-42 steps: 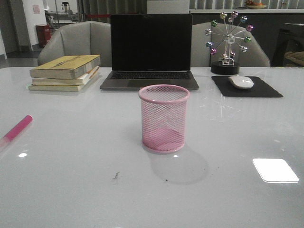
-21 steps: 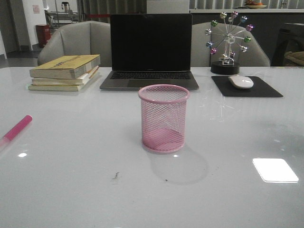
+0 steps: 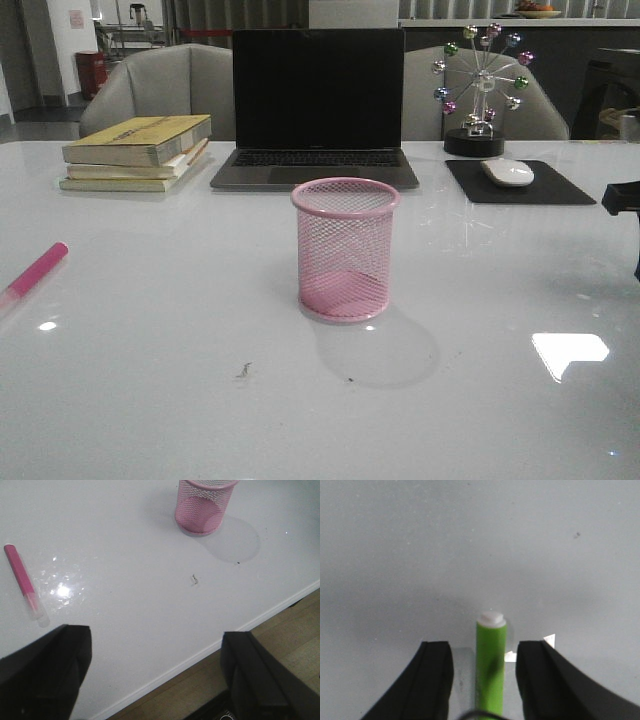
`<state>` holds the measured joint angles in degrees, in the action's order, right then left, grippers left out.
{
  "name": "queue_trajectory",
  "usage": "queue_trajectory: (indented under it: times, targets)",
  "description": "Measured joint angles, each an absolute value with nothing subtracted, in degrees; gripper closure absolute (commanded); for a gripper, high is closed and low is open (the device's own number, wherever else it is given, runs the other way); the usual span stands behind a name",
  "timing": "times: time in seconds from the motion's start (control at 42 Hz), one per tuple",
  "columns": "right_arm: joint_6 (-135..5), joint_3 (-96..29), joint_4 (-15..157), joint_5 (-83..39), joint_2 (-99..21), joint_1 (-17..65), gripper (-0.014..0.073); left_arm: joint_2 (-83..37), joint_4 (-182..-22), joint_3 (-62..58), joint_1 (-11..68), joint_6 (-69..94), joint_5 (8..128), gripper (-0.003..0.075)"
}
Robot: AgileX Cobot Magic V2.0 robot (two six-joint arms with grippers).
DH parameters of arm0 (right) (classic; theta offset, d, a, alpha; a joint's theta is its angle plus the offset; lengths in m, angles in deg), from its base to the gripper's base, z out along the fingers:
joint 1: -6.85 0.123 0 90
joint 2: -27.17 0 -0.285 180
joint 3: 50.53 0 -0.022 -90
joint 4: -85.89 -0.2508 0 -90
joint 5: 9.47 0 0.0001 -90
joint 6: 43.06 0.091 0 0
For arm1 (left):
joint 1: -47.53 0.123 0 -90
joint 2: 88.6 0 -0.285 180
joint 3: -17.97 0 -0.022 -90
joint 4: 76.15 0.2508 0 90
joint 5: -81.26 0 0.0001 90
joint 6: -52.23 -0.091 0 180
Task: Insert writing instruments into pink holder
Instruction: 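Lower the right gripper and grasp the green marker upright, then lift the green marker with the right gripper over the pink holder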
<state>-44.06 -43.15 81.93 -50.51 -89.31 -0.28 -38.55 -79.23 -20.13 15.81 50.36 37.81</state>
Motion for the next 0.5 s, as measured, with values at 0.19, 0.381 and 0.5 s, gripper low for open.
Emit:
queue_trajectory:
  times: [0.19, 0.381, 0.5]
  targets:
    - [-44.06, -43.28, 81.93, -51.11, -90.46, -0.28, 0.0180, -38.55, -79.23, -20.13, 15.81, 50.36, 37.81, 0.0138]
    - [-44.18, -43.75, 82.31, -52.02, -91.16, -0.28, 0.0342, -38.55, -79.23, -20.13, 15.81, 50.36, 37.81, 0.0138]
    - [-44.18, -43.75, 82.31, -52.02, -91.25, -0.28, 0.0454, -38.55, -79.23, -20.13, 15.81, 50.36, 37.81, 0.0138]
